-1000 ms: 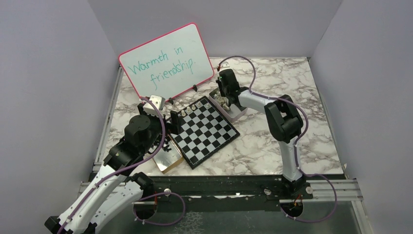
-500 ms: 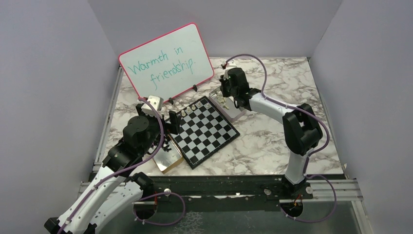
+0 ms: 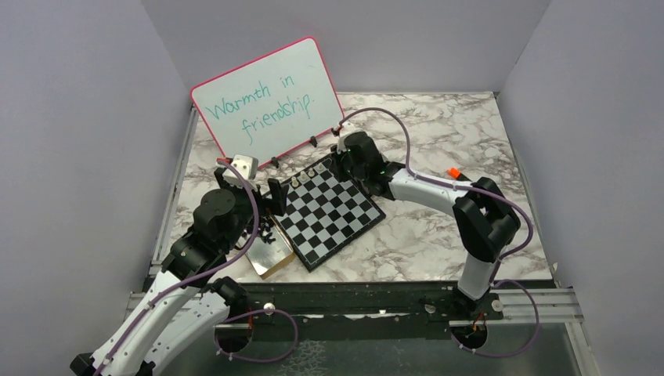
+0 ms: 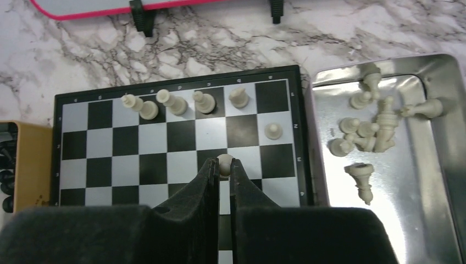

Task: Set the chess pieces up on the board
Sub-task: Place the chess piece on the chessboard.

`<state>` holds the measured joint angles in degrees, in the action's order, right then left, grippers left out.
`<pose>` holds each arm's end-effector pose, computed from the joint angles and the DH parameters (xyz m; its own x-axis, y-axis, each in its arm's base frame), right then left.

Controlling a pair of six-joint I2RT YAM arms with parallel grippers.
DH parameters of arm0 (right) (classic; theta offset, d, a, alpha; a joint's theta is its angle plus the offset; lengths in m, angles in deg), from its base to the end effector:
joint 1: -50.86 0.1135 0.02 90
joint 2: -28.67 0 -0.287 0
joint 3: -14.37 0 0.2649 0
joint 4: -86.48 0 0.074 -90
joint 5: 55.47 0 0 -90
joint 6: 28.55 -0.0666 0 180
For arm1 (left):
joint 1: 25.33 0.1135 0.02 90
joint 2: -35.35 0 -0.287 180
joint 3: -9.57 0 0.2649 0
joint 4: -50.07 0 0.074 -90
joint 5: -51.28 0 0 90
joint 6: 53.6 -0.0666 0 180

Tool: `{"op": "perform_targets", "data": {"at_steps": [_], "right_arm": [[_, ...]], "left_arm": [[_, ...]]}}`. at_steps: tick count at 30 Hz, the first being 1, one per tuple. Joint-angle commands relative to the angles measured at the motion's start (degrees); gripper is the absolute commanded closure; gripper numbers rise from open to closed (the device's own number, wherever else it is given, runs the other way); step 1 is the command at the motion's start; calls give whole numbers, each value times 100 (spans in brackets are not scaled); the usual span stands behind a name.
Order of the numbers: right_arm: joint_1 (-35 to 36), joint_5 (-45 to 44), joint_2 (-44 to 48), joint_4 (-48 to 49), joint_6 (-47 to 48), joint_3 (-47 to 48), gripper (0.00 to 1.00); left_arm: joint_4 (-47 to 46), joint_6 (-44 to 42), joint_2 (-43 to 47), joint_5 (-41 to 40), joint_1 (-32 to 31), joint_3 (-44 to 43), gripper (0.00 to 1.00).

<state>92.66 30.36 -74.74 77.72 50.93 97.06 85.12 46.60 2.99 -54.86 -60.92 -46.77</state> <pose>0.3436 0.3007 0.2298 -0.4735 -0.1790 -0.8624 -0.5402 0.8324 0.1238 0.1368 -0.0752 0.3483 -0.2134 -0.0565 -0.9753 0.3042 0.9449 -0.1213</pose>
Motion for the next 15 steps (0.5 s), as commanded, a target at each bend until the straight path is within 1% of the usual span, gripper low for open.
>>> {"op": "perform_targets", "data": {"at_steps": [1, 6, 15], "right_arm": [[317, -79, -181, 191, -148, 162, 95], [535, -395, -503, 206, -170, 378, 95], [574, -897, -961, 584, -199, 483, 95]], "left_arm": [[-148, 9, 71, -152, 9, 49, 1], [-148, 9, 111, -168, 9, 52, 1], [-148, 9, 107, -157, 9, 53, 1]]}}
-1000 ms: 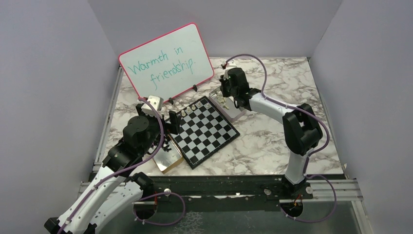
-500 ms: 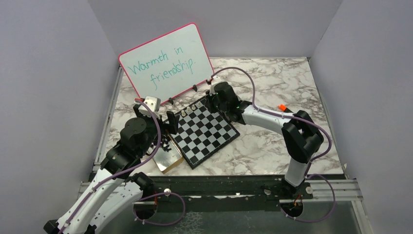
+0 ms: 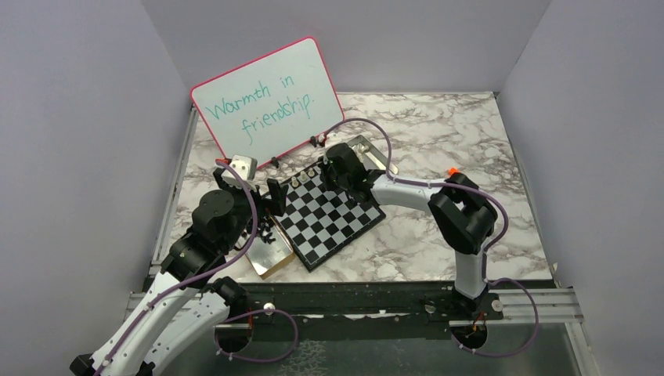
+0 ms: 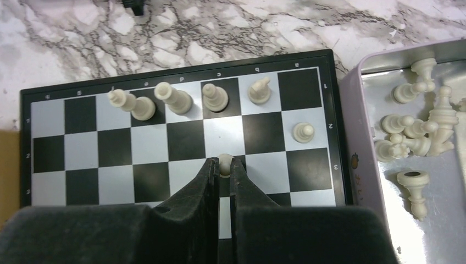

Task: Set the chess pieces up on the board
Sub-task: Place the chess piece on the chessboard.

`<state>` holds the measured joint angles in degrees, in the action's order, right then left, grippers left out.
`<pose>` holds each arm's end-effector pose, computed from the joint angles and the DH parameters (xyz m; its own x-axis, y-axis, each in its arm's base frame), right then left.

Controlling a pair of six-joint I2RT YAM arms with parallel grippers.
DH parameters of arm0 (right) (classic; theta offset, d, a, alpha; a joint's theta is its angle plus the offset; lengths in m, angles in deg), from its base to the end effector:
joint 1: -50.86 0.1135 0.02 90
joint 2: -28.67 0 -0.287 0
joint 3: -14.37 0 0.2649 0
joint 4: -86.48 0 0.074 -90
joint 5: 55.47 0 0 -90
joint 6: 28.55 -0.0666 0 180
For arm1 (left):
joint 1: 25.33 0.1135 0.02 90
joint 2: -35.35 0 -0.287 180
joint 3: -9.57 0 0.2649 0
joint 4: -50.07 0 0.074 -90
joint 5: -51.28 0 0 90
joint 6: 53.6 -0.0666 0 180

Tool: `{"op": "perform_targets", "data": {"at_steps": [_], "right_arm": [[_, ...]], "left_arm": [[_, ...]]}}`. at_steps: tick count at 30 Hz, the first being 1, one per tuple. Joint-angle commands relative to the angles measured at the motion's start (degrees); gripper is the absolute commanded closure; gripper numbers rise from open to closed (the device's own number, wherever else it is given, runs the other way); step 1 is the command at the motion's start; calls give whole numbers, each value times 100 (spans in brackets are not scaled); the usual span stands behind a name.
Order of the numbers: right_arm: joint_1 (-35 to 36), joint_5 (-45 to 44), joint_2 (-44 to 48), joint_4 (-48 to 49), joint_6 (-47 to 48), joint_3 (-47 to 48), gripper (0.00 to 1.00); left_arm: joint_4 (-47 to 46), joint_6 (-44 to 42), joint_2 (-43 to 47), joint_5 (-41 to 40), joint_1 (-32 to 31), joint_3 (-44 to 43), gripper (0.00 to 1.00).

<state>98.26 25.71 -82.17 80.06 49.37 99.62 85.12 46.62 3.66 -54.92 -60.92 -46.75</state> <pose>0.3321 0.3461 0.1932 -0.4847 -0.2215 -0.8462 -0.5501 0.8293 0.0980 0.1346 -0.0735 0.3497 -0.2043 -0.0633 -0.9769 0.3043 0.9444 -0.1248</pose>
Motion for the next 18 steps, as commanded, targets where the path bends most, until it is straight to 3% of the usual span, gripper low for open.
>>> {"op": "perform_targets", "data": {"at_steps": [1, 18], "right_arm": [[15, -504, -259, 372, -27, 239, 95], [15, -893, -794, 191, 144, 645, 94]], "left_arm": [[-148, 7, 39, -146, 13, 51, 1], [-148, -2, 30, -111, 9, 47, 1]]}}
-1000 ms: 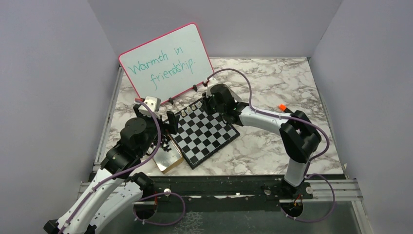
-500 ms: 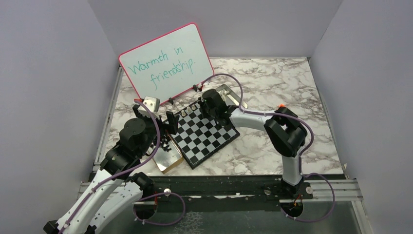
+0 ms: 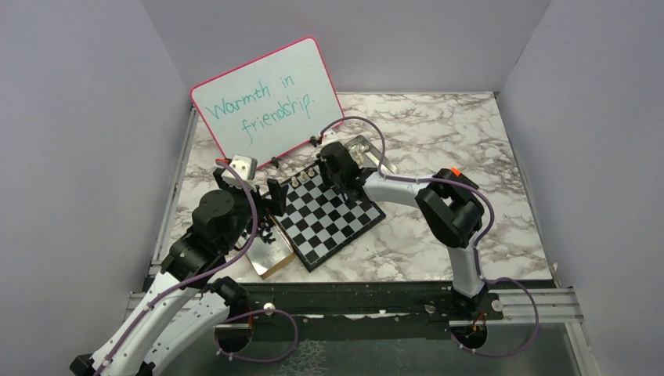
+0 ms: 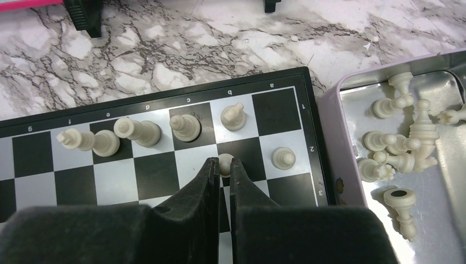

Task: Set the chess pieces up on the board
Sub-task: Place the chess piece on the chessboard.

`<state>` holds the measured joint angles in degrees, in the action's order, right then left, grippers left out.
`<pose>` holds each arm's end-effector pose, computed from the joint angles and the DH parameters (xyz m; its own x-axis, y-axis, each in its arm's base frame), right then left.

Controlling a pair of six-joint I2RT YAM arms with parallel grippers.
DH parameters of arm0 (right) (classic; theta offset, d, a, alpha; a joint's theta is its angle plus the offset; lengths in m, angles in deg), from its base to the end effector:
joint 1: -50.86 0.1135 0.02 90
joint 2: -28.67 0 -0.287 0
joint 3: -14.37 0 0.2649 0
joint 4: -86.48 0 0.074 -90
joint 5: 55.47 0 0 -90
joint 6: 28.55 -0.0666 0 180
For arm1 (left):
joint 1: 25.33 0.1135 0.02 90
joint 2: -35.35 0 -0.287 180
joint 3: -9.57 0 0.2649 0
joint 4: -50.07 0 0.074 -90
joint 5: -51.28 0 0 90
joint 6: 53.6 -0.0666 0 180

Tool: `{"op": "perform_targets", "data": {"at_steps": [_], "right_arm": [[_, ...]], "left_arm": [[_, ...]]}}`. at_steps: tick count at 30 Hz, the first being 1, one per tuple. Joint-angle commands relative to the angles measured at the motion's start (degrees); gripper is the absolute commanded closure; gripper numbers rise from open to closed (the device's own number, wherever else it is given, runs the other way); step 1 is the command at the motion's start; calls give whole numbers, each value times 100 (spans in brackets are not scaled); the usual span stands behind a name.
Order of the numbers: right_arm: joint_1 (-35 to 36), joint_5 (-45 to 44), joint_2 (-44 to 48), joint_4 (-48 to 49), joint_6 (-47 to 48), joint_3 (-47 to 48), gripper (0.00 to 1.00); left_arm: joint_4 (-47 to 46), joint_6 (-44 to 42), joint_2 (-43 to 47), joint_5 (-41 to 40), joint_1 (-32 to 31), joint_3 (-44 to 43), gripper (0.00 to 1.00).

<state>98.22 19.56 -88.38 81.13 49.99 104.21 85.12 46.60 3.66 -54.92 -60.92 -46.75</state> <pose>0.3532 0.3581 0.1735 -0.4692 -0.2262 -0.8536 -0.4795 0.8770 0.0312 0.1346 -0.0735 0.3497 -0.2042 -0.0630 -0.9769 0.3044 0.9444 -0.1245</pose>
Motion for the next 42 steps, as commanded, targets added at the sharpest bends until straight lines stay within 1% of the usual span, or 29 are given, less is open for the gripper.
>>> {"op": "perform_targets", "data": {"at_steps": [1, 17, 28, 35, 42], "right_arm": [[20, -297, -189, 43, 83, 209, 94], [19, -409, -317, -112, 63, 250, 90], [17, -414, -307, -190, 30, 336, 79], [20, -322, 2, -269, 30, 321, 72], [3, -164, 556, -359, 84, 248, 70]], "left_arm": [[-148, -8, 30, -111, 9, 47, 1], [-148, -9, 30, -101, 10, 51, 1], [-148, -26, 4, -111, 9, 51, 1], [-154, -1, -9, -117, 9, 68, 1], [-157, 70, -202, -101, 9, 60, 1]]}}
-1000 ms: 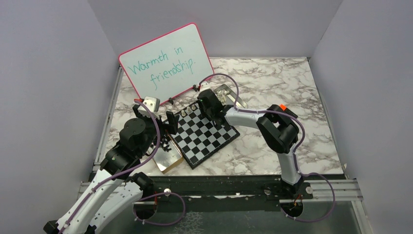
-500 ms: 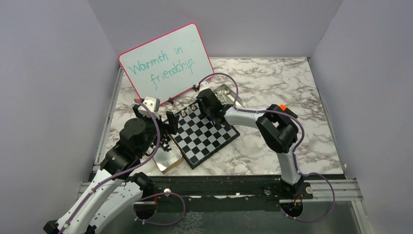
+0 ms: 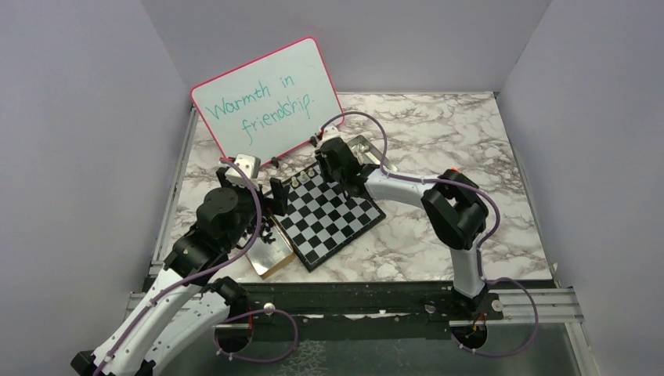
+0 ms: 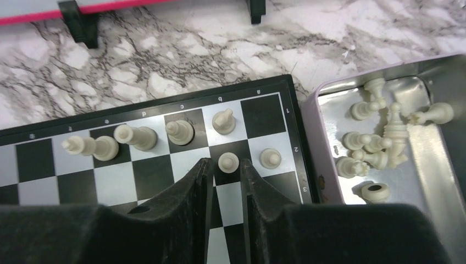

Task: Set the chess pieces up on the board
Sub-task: Place the chess piece on the chessboard, then pick up the chess piece from the storage box.

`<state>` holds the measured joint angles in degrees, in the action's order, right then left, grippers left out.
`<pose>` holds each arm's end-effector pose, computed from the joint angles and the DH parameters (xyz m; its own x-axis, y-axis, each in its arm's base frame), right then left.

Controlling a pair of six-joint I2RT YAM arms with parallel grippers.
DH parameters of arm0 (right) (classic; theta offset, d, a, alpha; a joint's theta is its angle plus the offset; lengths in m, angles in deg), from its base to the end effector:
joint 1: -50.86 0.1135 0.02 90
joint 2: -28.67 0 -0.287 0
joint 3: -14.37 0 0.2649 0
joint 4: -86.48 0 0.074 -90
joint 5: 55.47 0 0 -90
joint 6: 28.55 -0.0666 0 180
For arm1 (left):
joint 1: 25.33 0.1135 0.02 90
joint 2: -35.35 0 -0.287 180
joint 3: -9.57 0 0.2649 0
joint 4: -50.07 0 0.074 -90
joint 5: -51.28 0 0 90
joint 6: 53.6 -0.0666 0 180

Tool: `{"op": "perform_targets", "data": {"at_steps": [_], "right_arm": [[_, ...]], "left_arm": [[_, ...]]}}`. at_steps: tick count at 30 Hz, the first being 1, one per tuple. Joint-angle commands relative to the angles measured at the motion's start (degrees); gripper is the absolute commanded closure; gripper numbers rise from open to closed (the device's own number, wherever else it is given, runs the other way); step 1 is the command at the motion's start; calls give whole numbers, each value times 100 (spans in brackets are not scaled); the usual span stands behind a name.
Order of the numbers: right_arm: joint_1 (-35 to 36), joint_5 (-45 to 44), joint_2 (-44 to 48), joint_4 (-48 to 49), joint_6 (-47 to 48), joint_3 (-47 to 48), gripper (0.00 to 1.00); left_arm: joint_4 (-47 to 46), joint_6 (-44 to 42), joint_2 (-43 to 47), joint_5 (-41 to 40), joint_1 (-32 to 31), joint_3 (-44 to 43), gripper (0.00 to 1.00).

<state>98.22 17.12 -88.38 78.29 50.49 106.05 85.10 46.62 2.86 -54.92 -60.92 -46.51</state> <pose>0.3564 0.3576 0.1796 -0.4690 -0.2415 -0.8496 -0.4521 0.8920 -0.0040 0.1376 -0.0756 0.3463 -0.2184 -0.0532 -0.9744 0.3025 0.9456 -0.1194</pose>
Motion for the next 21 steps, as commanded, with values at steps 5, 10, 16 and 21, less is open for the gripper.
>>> {"op": "perform_targets", "data": {"at_steps": [5, 10, 16, 21], "right_arm": [[-145, 154, 785, -203, 107, 60, 69], [-433, 177, 947, -306, 173, -45, 69], [-966, 507, 975, -302, 143, -144, 70], [-1432, 790, 739, -337, 103, -63, 70]], "left_arm": [[-32, 47, -473, 38, 9, -104, 1], [204, 44, -1028, -52, 9, -367, 1], [254, 213, -1655, 303, 126, -597, 1], [211, 229, -1959, 1541, 858, -701, 1]]}}
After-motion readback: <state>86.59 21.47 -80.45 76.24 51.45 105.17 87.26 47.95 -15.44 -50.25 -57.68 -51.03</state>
